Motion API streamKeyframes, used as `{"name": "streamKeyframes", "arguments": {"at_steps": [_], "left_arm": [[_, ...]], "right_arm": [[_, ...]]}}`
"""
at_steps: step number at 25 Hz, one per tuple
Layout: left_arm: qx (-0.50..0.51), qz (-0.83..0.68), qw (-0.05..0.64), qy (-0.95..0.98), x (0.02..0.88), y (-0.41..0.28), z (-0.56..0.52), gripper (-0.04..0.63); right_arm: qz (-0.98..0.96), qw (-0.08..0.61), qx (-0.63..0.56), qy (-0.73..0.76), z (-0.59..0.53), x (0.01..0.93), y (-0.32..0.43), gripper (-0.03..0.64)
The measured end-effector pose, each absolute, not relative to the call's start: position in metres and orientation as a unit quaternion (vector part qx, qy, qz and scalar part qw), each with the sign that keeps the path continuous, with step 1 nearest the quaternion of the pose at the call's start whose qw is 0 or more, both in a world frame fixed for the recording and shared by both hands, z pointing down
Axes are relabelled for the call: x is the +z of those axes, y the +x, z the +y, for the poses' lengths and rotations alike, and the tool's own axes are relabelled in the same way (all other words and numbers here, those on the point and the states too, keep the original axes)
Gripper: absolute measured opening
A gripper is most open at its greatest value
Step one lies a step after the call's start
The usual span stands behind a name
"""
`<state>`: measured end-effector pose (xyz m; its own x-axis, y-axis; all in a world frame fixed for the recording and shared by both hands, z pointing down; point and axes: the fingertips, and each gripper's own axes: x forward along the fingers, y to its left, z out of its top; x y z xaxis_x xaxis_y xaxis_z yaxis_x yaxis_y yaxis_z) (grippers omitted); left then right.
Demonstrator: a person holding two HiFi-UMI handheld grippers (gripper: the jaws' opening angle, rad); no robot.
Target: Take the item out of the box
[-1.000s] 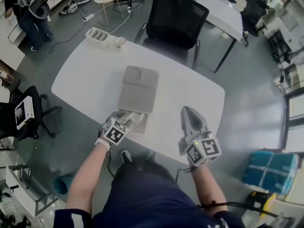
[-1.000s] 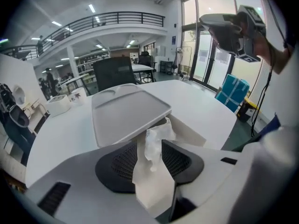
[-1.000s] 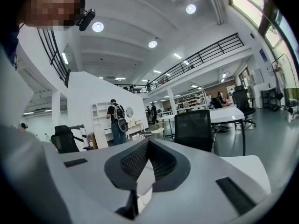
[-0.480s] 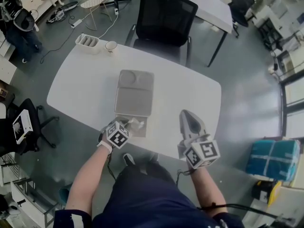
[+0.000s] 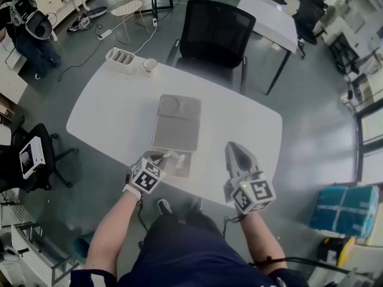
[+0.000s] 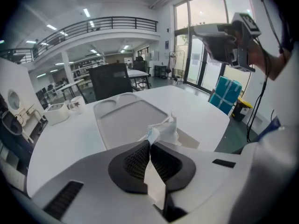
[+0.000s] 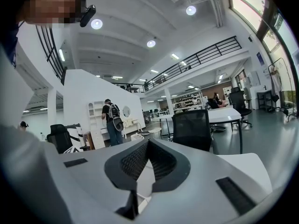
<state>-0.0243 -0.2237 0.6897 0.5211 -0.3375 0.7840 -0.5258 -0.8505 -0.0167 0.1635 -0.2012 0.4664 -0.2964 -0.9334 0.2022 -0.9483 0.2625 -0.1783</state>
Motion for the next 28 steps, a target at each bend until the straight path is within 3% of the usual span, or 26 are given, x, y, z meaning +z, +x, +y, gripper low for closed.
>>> {"name": "streamKeyframes", "arguments": {"at_steps": [10,28], "left_arm": [[0.275,-0.349,0.157,0.882,0.598,-0.063,-0.239,0.034],[0.057,-0.476,0.110,0.871,0.407,-0.131,-0.238,0.034]], "right_arm": [[-0.811,0.028,0.121,0.572,-0.212,0.450,0.142,0.008],[-0.839,0.009,0.087,0.537,-0.227,0.402,0.103,0.008]]}}
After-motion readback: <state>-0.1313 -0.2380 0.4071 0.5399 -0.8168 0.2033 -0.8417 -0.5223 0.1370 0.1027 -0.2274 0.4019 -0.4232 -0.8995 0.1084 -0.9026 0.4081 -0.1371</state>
